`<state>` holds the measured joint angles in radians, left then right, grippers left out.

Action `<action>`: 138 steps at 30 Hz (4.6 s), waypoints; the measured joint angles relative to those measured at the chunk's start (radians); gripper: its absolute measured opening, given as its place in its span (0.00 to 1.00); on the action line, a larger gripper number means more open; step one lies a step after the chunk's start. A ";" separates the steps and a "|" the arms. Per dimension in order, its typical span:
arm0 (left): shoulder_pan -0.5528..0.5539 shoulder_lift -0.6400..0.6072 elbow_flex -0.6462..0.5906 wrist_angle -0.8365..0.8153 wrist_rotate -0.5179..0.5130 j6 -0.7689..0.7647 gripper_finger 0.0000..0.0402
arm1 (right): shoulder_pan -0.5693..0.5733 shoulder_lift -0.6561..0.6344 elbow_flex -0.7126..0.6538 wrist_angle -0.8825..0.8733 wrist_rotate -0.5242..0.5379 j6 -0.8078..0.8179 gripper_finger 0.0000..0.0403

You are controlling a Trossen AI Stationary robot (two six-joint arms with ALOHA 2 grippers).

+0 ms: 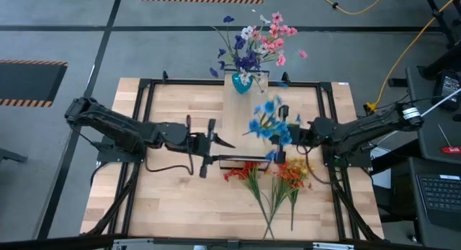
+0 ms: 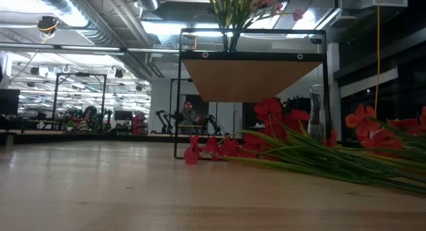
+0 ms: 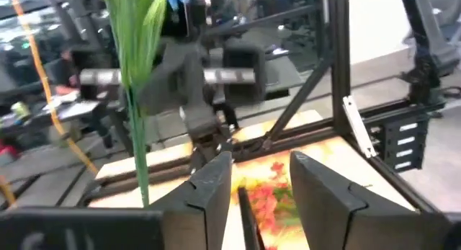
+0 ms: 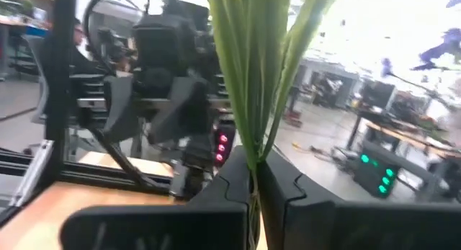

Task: Pick and place flowers into a vace then onto a shelf
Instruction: Put the blue flowers into the transparent vase, then put the red flowers into the transparent vase

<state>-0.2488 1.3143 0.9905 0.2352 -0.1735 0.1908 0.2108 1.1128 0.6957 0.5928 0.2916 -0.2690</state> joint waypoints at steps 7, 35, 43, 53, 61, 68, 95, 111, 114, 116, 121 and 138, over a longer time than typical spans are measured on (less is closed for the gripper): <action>-0.003 -0.161 -0.199 0.017 -0.120 -0.071 0.14 | 0.013 -0.183 -0.001 -0.282 0.016 0.080 0.02; 0.083 -0.375 -0.480 0.105 -0.200 -0.152 0.01 | 0.077 -0.607 -0.161 -0.689 0.527 0.196 0.02; 0.083 -0.375 -0.480 0.105 -0.200 -0.153 0.02 | 0.033 -0.577 -0.162 -0.729 0.531 0.228 0.02; 0.083 -0.375 -0.480 0.105 -0.200 -0.154 0.01 | -0.021 -0.525 -0.226 -0.648 0.531 0.276 0.01; 0.083 -0.375 -0.480 0.105 -0.200 -0.178 0.02 | -0.050 -0.580 -0.372 -0.433 0.530 0.214 0.01; 0.083 -0.375 -0.480 0.105 -0.200 -0.179 0.01 | -0.050 -0.587 -0.428 -0.407 0.530 0.243 0.01; 0.083 -0.375 -0.480 0.105 -0.200 -0.188 0.03 | -0.051 -0.585 -0.604 -0.192 0.489 0.265 0.17; 0.083 -0.375 -0.480 0.105 -0.200 -0.232 0.02 | -0.051 -0.586 -0.603 -0.234 0.471 0.290 0.45; 0.083 -0.375 -0.480 0.105 -0.200 -0.231 0.03 | -0.051 -0.587 -0.603 -0.234 0.471 0.290 0.48; 0.083 -0.375 -0.480 0.105 -0.200 -0.231 0.02 | -0.049 -0.587 -0.603 -0.240 0.471 0.274 0.50; 0.083 -0.375 -0.480 0.105 -0.200 -0.231 0.02 | -0.042 -0.588 -0.551 -0.340 0.472 0.241 0.51; 0.083 -0.375 -0.480 0.105 -0.200 -0.167 0.02 | -0.042 -0.587 -0.224 -1.165 0.381 0.695 0.51</action>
<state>-0.1658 0.9394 0.5106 0.3401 -0.3733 0.0238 0.1684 0.5259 0.4714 -0.5720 0.6725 0.4260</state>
